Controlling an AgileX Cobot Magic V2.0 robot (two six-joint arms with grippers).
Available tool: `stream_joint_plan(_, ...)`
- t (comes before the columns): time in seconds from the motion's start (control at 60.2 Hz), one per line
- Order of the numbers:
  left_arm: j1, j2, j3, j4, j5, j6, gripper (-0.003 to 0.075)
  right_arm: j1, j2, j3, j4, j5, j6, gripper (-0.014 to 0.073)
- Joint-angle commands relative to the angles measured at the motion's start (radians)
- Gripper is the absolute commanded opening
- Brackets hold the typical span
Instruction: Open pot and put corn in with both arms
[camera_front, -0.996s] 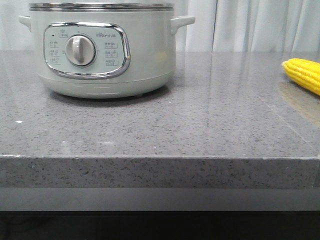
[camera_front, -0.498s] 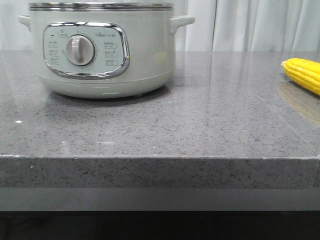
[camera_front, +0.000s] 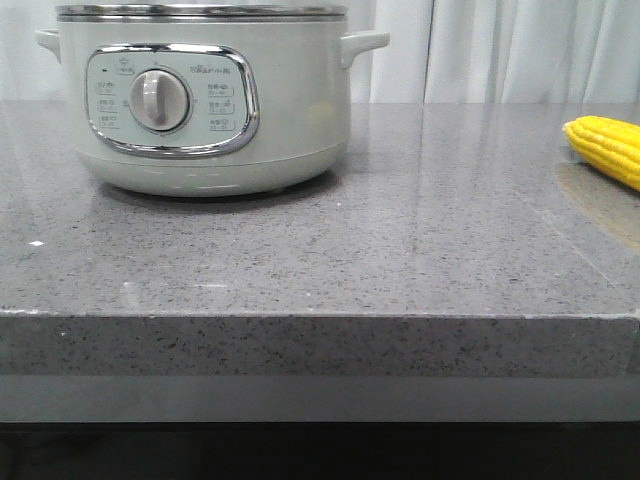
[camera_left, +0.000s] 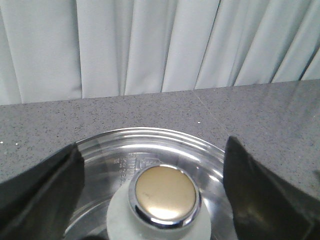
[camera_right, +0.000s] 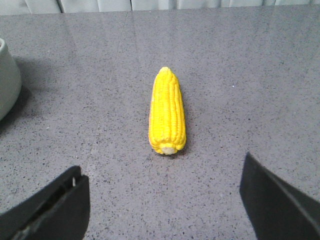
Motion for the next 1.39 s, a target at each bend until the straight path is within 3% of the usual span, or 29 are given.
stream_joint_plan(0.0, -0.008, 0.004, -0.072, -0.017, -0.091, -0.005, 0.0565, 0.0, 0.009, -0.031, 0.007, -0.072, -0.008, 0.0624)
stream_joint_plan(0.515, -0.018, 0.128, -0.12, -0.019, -0.107, -0.005, 0.0561, 0.0, 0.009, -0.031, 0.007, -0.076, -0.008, 0.0624)
stream_joint_plan(0.897, -0.018, 0.136, -0.122, -0.012, -0.103, -0.005, 0.0256, 0.0, 0.009, -0.031, 0.007, -0.076, -0.008, 0.0624)
stream_joint_plan(1.378, -0.018, -0.01, -0.171, -0.01, -0.127, -0.005, 0.0237, 0.0, 0.009, -0.031, 0.007, -0.076, -0.008, 0.0624)
